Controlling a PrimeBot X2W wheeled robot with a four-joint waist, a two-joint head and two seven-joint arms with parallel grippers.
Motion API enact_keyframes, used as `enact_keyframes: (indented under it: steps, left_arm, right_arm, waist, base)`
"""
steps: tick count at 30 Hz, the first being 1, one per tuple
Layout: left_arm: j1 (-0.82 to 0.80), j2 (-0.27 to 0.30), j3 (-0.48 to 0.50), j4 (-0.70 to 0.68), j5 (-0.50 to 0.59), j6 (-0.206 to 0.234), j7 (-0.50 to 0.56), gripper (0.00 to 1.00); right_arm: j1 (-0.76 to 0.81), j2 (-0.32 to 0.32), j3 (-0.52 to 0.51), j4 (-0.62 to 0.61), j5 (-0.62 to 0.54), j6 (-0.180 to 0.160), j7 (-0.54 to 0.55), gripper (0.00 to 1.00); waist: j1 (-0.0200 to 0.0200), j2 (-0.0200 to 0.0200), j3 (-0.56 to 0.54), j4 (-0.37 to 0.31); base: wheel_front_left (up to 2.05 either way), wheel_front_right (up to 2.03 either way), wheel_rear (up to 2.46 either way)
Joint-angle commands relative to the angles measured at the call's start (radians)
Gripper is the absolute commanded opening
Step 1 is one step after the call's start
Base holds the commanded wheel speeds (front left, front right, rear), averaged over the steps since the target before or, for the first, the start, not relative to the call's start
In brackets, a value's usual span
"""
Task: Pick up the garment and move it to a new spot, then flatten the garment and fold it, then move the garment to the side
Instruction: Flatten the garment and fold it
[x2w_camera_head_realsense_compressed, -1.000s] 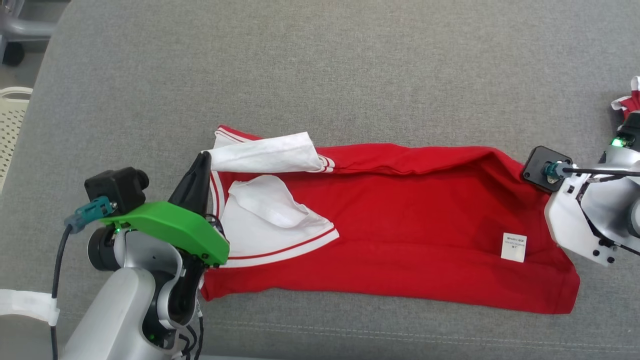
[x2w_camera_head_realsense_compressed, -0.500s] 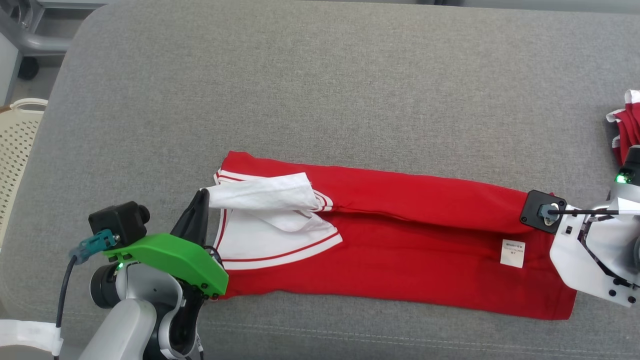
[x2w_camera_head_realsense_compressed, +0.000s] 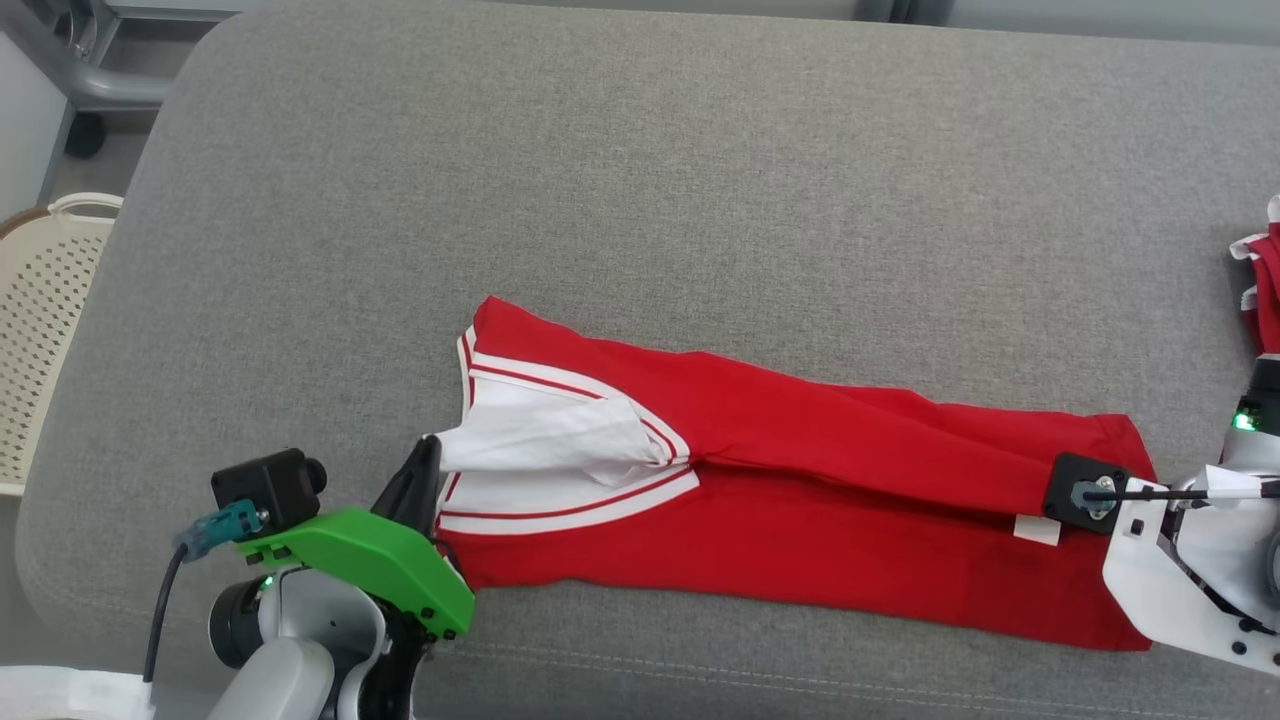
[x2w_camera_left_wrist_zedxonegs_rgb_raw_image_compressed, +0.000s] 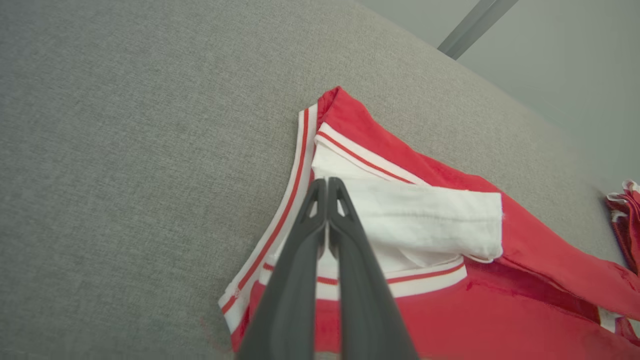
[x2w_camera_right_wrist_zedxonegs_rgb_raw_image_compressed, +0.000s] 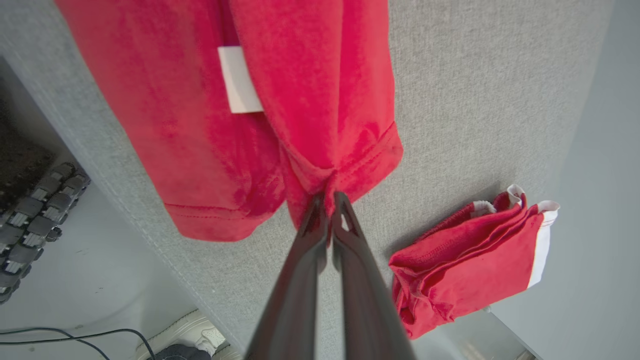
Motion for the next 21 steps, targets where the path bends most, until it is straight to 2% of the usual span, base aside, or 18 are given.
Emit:
enact_keyframes:
  steps: [1, 3, 4, 5, 6, 11, 12, 13, 21]
  left_arm:
    - [0.014, 0.000, 0.000, 0.003, 0.002, 0.003, -0.002, 0.00]
    - [0.024, 0.000, -0.002, 0.009, 0.001, 0.011, 0.001, 0.00]
    - [0.028, 0.005, -0.004, 0.015, 0.006, 0.015, 0.002, 0.00]
    - [0.034, 0.008, -0.009, 0.022, 0.008, 0.017, 0.007, 0.00]
    - [0.038, 0.008, -0.014, 0.025, 0.011, 0.020, 0.009, 0.00]
    - [0.058, 0.017, -0.034, 0.049, 0.017, 0.019, 0.021, 0.01]
    - [0.061, 0.020, -0.040, 0.052, 0.025, 0.021, 0.020, 0.47]
    - [0.062, 0.022, -0.042, 0.056, 0.034, 0.027, 0.014, 1.00]
    - [0.103, 0.054, -0.070, 0.083, 0.055, 0.051, 0.040, 1.00]
  right_arm:
    - [0.015, 0.002, 0.000, 0.005, -0.005, -0.002, 0.003, 0.00]
    - [0.020, 0.009, 0.000, 0.012, 0.000, -0.002, 0.002, 0.00]
    - [0.014, 0.015, 0.000, 0.017, 0.008, -0.002, -0.005, 0.13]
    - [0.012, 0.020, 0.000, 0.023, 0.014, -0.002, -0.009, 0.93]
    - [0.009, 0.024, 0.000, 0.030, 0.018, -0.002, -0.013, 1.00]
    - [-0.016, 0.051, 0.000, 0.069, 0.053, -0.002, -0.053, 1.00]
    - [-0.023, 0.057, 0.000, 0.078, 0.057, -0.002, -0.067, 1.00]
    - [-0.030, 0.062, 0.000, 0.086, 0.064, -0.002, -0.082, 1.00]
    - [-0.056, 0.087, 0.000, 0.171, 0.124, -0.002, -0.206, 1.00]
  waist:
    - [0.0001, -0.0001, -0.001, 0.002]
    - [0.0001, -0.0001, -0.003, 0.004]
    - [0.0001, -0.0001, -0.004, 0.004]
    - [0.0001, -0.0001, -0.005, 0.004]
    - [0.0001, -0.0001, -0.007, 0.004]
    - [0.0001, -0.0001, -0.020, 0.001]
    - [0.0001, -0.0001, -0.024, 0.000]
    - [0.0001, -0.0001, -0.028, 0.000]
    - [0.0001, -0.0001, -0.081, -0.013]
  base:
    - [0.00, 0.00, 0.00]
    - [0.00, 0.00, 0.00]
    - [0.00, 0.00, 0.00]
    - [0.00, 0.00, 0.00]
    - [0.00, 0.00, 0.00]
    - [0.00, 0.00, 0.00]
    - [0.00, 0.00, 0.00]
    - [0.00, 0.00, 0.00]
    - [0.00, 0.00, 0.00]
